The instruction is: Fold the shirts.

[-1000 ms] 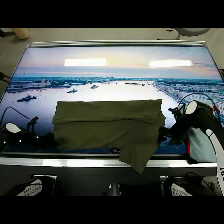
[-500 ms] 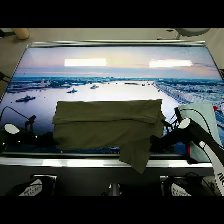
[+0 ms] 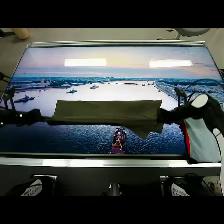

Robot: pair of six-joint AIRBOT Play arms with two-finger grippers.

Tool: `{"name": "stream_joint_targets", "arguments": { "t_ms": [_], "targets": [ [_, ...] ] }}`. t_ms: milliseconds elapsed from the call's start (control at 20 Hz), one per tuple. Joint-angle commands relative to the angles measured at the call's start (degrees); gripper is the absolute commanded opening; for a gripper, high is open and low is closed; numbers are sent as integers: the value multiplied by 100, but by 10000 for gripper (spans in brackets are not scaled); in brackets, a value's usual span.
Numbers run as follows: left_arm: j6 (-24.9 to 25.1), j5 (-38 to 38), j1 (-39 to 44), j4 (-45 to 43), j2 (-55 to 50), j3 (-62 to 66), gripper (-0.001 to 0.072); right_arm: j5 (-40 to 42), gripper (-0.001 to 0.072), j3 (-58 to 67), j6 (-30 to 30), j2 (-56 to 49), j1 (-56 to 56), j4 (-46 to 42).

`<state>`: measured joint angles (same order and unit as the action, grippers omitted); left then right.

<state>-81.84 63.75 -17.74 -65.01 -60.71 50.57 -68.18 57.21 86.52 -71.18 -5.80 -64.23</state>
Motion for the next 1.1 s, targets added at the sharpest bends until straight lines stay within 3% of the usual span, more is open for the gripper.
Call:
{"name": "stream_joint_targets", "arguments": {
  "t_ms": [0,100,250,300,350,400,450,500,600,700,1000,1050],
  "targets": [
    [-131,-214,267,332,-1134,1058,23,704,21,1244,26,-1019,31,332],
    [-247,-140,444,426,-2151,1700,23,831,22,1810,81,-1823,111,435],
    [-820,72,520,463,-3154,2404,26,1060,23,2092,417,-2409,120,492],
    [-968,105,542,492,-3359,2511,110,1130,26,2092,476,-2498,120,490],
    [-992,157,557,588,-3488,2553,454,1143,135,2092,474,-2538,120,487],
    [-981,205,555,614,-3526,2564,720,1113,506,2096,385,-2520,92,472],
    [-839,262,516,568,-3508,2573,719,859,694,2131,87,-2457,15,387],
    [-664,376,455,568,-3458,2605,718,560,720,2155,-81,-2400,-70,24],
    [-358,651,389,568,-3254,2621,717,-140,720,2151,-2,-2422,-304,-754],
    [-313,739,435,573,-2988,2616,717,-671,720,2120,-87,-2594,-402,-713],
    [-317,737,975,575,-2295,2616,717,-479,717,2111,57,-3257,39,157],
    [-319,737,1126,575,-2267,2616,717,-334,650,2114,177,-3311,153,256]
  ]
}}
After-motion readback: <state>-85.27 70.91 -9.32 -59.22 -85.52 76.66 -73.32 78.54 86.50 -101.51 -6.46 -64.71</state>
